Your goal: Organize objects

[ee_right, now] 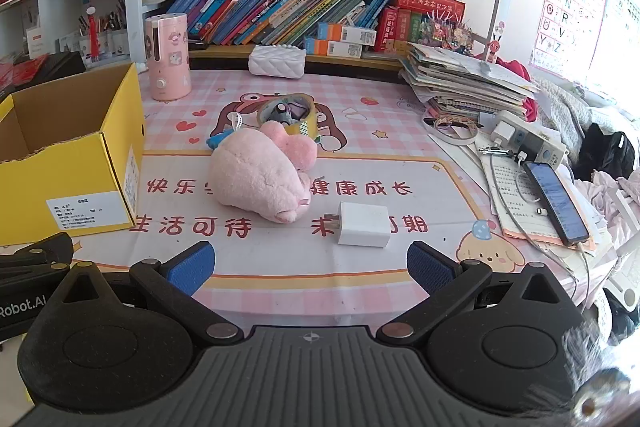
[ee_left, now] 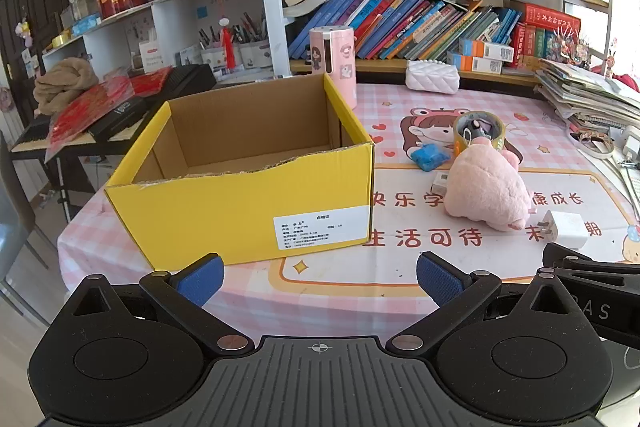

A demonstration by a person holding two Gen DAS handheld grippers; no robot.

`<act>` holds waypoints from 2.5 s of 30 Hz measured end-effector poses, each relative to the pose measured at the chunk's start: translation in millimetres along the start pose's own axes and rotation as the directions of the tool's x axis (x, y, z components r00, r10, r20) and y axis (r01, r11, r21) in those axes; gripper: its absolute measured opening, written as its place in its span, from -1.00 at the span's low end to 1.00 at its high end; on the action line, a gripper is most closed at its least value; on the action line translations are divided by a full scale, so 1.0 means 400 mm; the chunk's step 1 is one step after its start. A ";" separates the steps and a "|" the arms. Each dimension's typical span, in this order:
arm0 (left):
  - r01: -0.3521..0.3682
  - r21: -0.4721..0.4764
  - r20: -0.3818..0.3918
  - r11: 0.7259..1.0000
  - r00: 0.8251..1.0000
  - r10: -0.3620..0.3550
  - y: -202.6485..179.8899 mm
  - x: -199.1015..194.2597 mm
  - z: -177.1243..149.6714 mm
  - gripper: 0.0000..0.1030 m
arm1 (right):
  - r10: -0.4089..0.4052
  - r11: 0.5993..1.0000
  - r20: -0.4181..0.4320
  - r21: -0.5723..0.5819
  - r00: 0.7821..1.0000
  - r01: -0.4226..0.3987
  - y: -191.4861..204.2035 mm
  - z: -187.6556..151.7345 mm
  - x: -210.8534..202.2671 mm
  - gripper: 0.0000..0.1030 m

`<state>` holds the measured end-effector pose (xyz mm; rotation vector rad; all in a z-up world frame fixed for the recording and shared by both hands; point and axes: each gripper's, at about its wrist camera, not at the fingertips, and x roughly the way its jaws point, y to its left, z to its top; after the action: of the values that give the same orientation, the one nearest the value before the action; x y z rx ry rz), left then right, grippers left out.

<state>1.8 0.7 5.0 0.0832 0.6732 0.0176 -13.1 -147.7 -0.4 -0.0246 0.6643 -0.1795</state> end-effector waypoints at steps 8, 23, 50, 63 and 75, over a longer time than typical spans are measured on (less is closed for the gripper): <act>-0.003 0.001 0.005 1.000 1.000 0.003 -0.003 -0.004 0.001 1.00 | 0.002 1.000 0.002 0.000 1.000 -0.002 -0.001 0.001 0.000 1.00; -0.003 -0.005 0.009 1.000 1.000 0.003 0.000 -0.010 -0.005 1.00 | 0.000 1.000 0.005 0.001 1.000 0.000 0.000 0.000 -0.004 1.00; -0.005 -0.006 0.009 1.000 1.000 0.005 -0.004 -0.011 -0.004 1.00 | 0.000 1.000 0.013 -0.005 1.000 0.000 0.001 0.007 -0.014 1.00; -0.003 -0.005 0.009 1.000 1.000 0.004 -0.009 -0.012 0.001 1.00 | 0.001 1.000 0.015 -0.005 1.000 -0.001 0.003 0.005 -0.013 1.00; -0.008 -0.023 0.004 1.000 1.000 0.008 0.004 -0.007 0.002 1.00 | 0.004 1.000 0.025 -0.011 1.000 -0.003 0.001 0.006 -0.012 1.00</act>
<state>0.1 2.2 7.5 0.0638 0.6689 0.0324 -15.2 -146.5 4.5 -0.0365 0.6408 -0.1717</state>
